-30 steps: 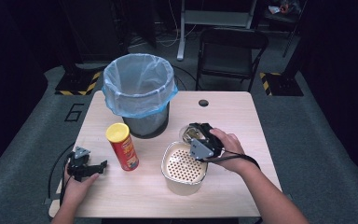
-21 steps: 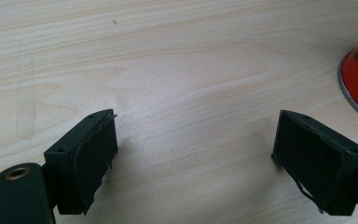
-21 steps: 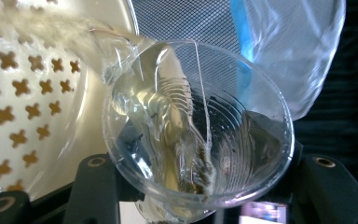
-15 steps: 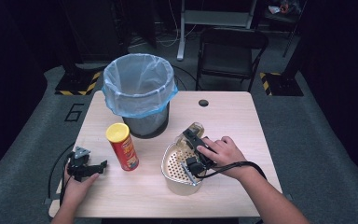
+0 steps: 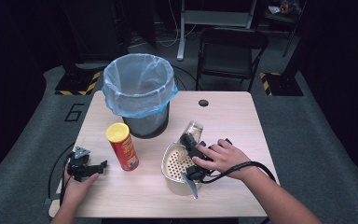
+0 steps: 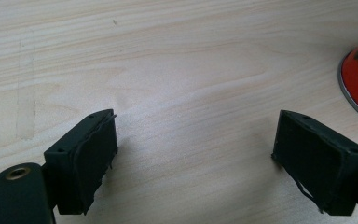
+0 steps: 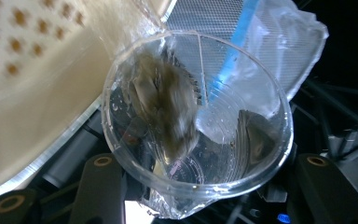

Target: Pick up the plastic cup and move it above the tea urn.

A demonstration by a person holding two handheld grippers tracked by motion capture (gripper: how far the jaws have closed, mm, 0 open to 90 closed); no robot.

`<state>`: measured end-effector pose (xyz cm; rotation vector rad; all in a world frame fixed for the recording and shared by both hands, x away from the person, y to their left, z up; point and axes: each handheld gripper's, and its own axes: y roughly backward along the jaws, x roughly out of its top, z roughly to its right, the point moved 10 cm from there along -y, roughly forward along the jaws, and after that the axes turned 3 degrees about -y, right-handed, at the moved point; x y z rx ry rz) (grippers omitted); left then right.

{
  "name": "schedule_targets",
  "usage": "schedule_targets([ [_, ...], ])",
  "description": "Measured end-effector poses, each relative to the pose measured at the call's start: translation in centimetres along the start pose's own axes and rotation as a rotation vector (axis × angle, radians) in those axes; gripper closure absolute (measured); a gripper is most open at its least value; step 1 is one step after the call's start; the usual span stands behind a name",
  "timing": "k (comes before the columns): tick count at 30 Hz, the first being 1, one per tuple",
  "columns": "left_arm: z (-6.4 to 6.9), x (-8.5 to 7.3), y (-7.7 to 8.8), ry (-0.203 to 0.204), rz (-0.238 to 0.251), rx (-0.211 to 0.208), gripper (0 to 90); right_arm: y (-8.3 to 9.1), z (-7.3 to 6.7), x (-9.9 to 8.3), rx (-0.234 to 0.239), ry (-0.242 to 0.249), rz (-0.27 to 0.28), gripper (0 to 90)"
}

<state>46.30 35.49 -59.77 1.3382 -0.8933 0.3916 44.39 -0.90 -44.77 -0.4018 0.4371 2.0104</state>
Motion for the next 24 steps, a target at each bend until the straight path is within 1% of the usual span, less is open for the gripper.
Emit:
schedule_targets([
  [1,-0.1,0.0,0.0,-0.008,-0.001,0.004,13.1,0.0,0.2,0.0,-0.024,-0.024,-0.009,47.7],
  [2,0.0,0.0,0.0,-0.001,0.006,0.001,13.1,0.1,0.6,-0.1,-0.025,0.024,-0.011,47.7],
  [3,0.0,0.0,0.0,-0.004,0.0,0.001,13.1,0.0,1.0,-0.1,-0.01,0.106,0.001,47.7],
  [4,-0.1,0.0,0.0,-0.008,-0.001,0.004,13.1,0.0,1.2,-0.2,-0.024,0.102,-0.006,47.7],
  [5,-0.1,0.0,0.0,-0.008,-0.001,0.004,13.1,0.0,1.2,-0.2,-0.024,0.102,-0.006,47.7],
  [6,-0.1,0.0,0.0,-0.004,0.004,0.004,13.1,0.0,1.1,-0.1,-0.035,0.064,-0.002,47.7],
  [7,0.0,0.0,0.0,-0.003,0.003,0.001,13.1,0.0,1.4,-0.3,-0.027,0.114,-0.012,47.7],
  [8,-0.1,0.0,0.0,-0.008,0.001,0.004,13.1,0.1,1.4,-0.4,-0.024,0.11,-0.018,47.6],
  [11,-0.1,0.0,0.0,-0.007,0.002,0.004,13.1,0.1,1.5,-0.3,-0.023,0.109,-0.011,47.6],
  [12,-0.1,0.0,0.0,-0.006,0.003,0.004,13.1,0.2,1.3,-0.2,-0.029,0.081,-0.017,47.7],
  [13,-0.1,0.0,0.0,-0.008,-0.002,0.004,13.1,0.2,1.0,-0.1,-0.037,0.009,-0.02,47.6],
  [14,-0.1,0.0,0.0,-0.006,0.0,0.003,13.1,0.2,1.1,0.0,-0.039,0.01,-0.014,47.6],
  [15,0.0,0.0,0.0,-0.002,0.0,0.0,13.1,0.2,1.2,-0.1,-0.041,0.028,-0.014,47.6],
  [16,-0.1,0.0,0.0,-0.006,0.005,0.004,13.1,0.2,1.2,-0.2,-0.035,0.042,-0.017,47.6],
  [17,0.0,0.0,0.0,0.0,-0.001,0.0,13.1,0.1,1.5,-0.1,-0.03,0.086,-0.003,47.6],
  [18,-0.1,0.0,0.0,-0.004,0.003,0.003,13.1,0.0,1.4,0.0,-0.043,0.041,0.004,47.6],
  [19,0.0,0.0,0.0,0.002,0.004,0.001,13.1,0.1,1.7,-0.2,-0.032,0.096,-0.004,47.6],
  [20,-0.1,0.0,0.0,-0.007,0.003,0.004,13.1,0.1,1.6,-0.2,-0.021,0.102,-0.004,47.6],
  [21,0.0,0.0,0.0,0.001,0.0,0.0,13.1,0.2,1.3,-0.3,-0.022,0.046,-0.017,47.6],
  [22,-0.1,0.0,0.0,-0.007,0.0,0.004,13.1,0.2,1.3,-0.1,-0.042,-0.007,-0.015,47.6],
  [23,-0.1,0.0,0.0,-0.004,0.006,0.004,13.1,0.2,1.3,-0.1,-0.039,0.007,-0.012,47.6],
  [24,-0.1,0.0,0.0,-0.008,-0.001,0.004,13.1,0.2,1.4,-0.2,-0.034,0.027,-0.012,47.6],
])
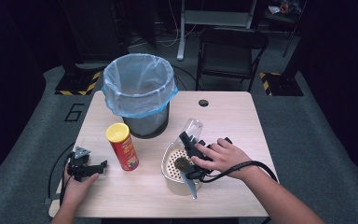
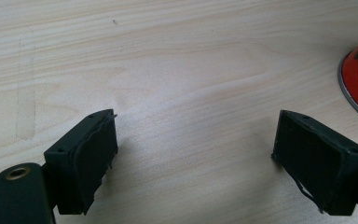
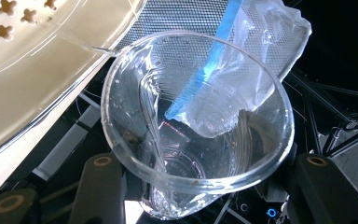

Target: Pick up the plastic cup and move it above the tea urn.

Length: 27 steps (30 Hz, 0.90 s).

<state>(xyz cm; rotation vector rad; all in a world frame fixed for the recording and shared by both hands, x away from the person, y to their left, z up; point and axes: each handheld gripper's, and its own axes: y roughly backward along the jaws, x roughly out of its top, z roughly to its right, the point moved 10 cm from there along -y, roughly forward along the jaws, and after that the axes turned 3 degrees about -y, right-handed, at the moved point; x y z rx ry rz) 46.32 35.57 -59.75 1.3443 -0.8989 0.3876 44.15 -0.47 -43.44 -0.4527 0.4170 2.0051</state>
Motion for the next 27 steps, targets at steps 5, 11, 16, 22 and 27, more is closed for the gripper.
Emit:
schedule_targets([
  [5,0.02,0.01,-0.01,0.003,0.002,0.0,13.1,0.01,0.42,-0.01,0.012,0.068,0.014,47.5],
  [11,0.0,0.0,0.0,0.0,0.0,0.0,13.1,0.05,0.43,0.06,0.017,0.062,0.019,47.5],
  [16,0.0,0.0,0.0,0.0,0.0,0.0,13.1,0.14,0.33,0.07,0.011,0.029,0.012,47.5],
  [22,0.01,0.03,-0.03,0.002,0.004,0.0,13.1,0.09,0.53,0.09,0.011,0.064,0.021,47.5],
  [27,0.0,0.0,0.0,0.0,0.0,0.0,13.1,0.1,0.44,0.07,0.015,0.07,0.022,47.4],
])
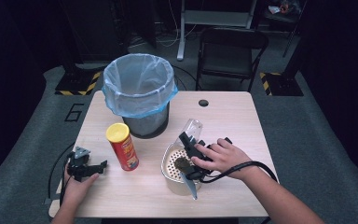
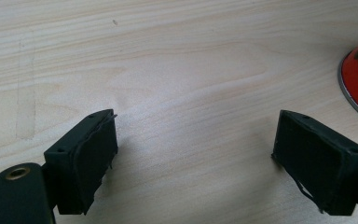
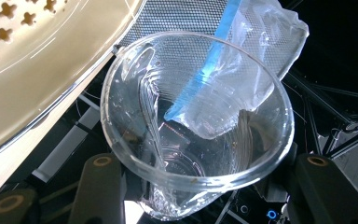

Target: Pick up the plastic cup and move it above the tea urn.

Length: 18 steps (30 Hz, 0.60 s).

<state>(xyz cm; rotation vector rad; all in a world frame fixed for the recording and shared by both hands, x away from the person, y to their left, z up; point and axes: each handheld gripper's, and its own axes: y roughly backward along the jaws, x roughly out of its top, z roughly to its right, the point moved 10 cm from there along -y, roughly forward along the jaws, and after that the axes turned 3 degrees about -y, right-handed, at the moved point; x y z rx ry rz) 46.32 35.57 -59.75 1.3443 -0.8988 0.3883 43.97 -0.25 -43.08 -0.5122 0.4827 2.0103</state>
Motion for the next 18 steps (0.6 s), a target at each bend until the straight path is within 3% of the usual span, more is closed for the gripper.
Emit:
schedule_targets([
  [1,0.0,0.0,0.0,0.0,0.0,0.0,13.1,0.1,-0.37,-0.05,-0.011,-0.071,-0.019,47.4],
  [2,0.01,0.04,-0.04,0.001,0.006,0.0,13.1,0.1,-0.44,0.0,-0.022,-0.108,-0.02,47.4],
  [4,0.0,0.02,-0.03,0.0,0.004,0.001,13.1,0.1,-0.24,-0.09,-0.016,-0.067,-0.016,47.4],
  [5,0.01,0.02,-0.03,0.002,0.004,0.001,13.1,0.06,0.07,-0.14,-0.004,-0.002,-0.002,47.4],
  [7,-0.01,0.02,-0.02,0.0,0.003,0.001,13.1,0.09,0.14,-0.17,-0.008,0.003,-0.003,47.4],
  [11,0.0,0.0,0.0,0.0,-0.001,0.0,13.1,0.12,0.04,-0.24,-0.008,0.004,-0.005,47.4],
  [12,0.0,0.0,0.0,0.0,0.0,0.0,13.1,0.19,-0.12,-0.24,-0.013,-0.023,-0.012,47.5],
  [13,0.0,0.04,-0.04,0.001,0.006,0.0,13.1,0.26,-0.3,-0.17,-0.032,-0.102,-0.019,47.5],
  [14,0.02,0.04,-0.05,0.003,0.007,0.0,13.1,0.25,-0.2,-0.16,-0.036,-0.097,-0.016,47.4],
  [15,-0.01,0.02,-0.02,0.0,0.003,0.001,13.1,0.21,0.24,-0.27,-0.016,0.009,-0.003,47.5],
  [16,0.05,0.01,-0.02,0.004,0.002,-0.002,13.1,0.23,0.06,-0.31,-0.015,-0.009,-0.008,47.4],
  [17,0.02,0.0,0.0,0.002,0.0,0.0,13.1,0.29,-0.23,-0.27,-0.033,-0.093,-0.02,47.4],
  [18,0.04,0.02,-0.03,0.005,0.004,0.0,13.1,0.26,-0.17,-0.24,-0.039,-0.091,-0.017,47.4],
])
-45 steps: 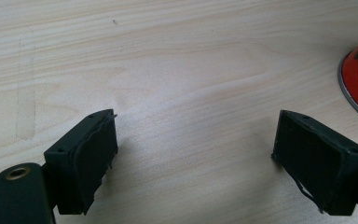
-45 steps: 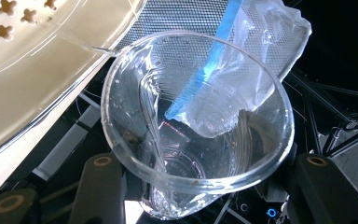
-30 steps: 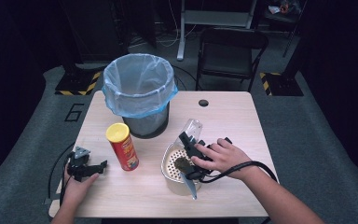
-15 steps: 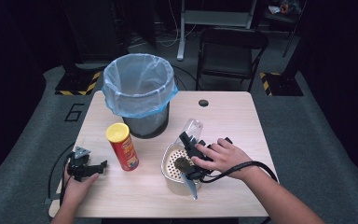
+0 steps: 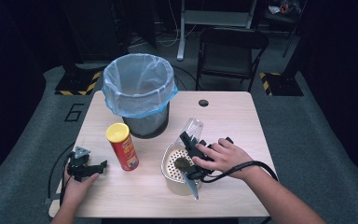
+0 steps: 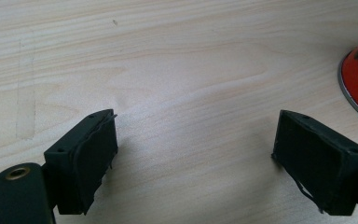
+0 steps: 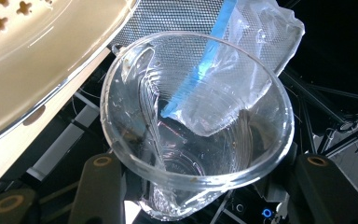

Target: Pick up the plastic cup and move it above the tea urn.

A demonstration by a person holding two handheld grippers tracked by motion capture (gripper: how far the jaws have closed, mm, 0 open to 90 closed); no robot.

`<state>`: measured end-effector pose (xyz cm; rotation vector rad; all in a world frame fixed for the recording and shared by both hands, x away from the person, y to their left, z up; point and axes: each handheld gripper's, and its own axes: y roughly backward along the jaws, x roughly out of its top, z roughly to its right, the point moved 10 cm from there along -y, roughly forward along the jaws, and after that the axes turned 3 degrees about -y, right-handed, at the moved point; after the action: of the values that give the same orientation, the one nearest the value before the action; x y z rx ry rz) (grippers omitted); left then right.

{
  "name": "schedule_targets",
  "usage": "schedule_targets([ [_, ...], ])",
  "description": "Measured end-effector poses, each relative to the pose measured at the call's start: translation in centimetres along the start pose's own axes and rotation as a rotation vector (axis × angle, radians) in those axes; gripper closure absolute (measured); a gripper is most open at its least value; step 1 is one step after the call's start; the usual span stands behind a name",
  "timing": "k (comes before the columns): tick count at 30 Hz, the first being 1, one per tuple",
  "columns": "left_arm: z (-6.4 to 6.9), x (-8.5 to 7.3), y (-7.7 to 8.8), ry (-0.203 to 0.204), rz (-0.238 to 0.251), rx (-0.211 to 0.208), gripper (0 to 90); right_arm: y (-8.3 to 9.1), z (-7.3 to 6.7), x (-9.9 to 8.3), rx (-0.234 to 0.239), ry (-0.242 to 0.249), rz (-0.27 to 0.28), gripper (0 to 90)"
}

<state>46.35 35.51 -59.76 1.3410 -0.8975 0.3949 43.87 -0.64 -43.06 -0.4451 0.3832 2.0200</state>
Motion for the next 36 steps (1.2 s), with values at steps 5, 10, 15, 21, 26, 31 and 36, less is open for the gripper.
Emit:
schedule_targets([
  [5,-0.1,0.0,0.0,-0.007,-0.004,0.0,13.1,0.1,0.4,0.0,0.01,0.107,0.014,47.3],
  [10,0.0,0.0,0.0,-0.005,-0.003,0.0,13.1,0.1,1.0,0.3,0.017,0.091,0.038,47.1],
  [15,0.0,0.0,0.0,-0.005,-0.003,0.0,13.1,0.2,0.5,0.4,0.0,0.006,0.031,47.1],
  [21,0.0,0.0,0.0,0.003,0.003,-0.003,13.1,0.2,0.3,0.4,0.007,0.011,0.023,47.2],
  [26,0.0,0.0,0.0,-0.006,-0.001,0.0,13.1,0.2,1.0,0.1,0.067,-0.053,0.045,47.2],
  [31,0.0,0.0,0.0,-0.005,-0.001,0.001,13.1,0.1,1.7,-0.2,0.11,-0.292,0.047,47.2],
  [36,-0.1,0.0,0.0,-0.007,-0.005,0.001,13.1,-0.2,1.7,-0.7,0.227,-0.624,0.057,47.2],
])
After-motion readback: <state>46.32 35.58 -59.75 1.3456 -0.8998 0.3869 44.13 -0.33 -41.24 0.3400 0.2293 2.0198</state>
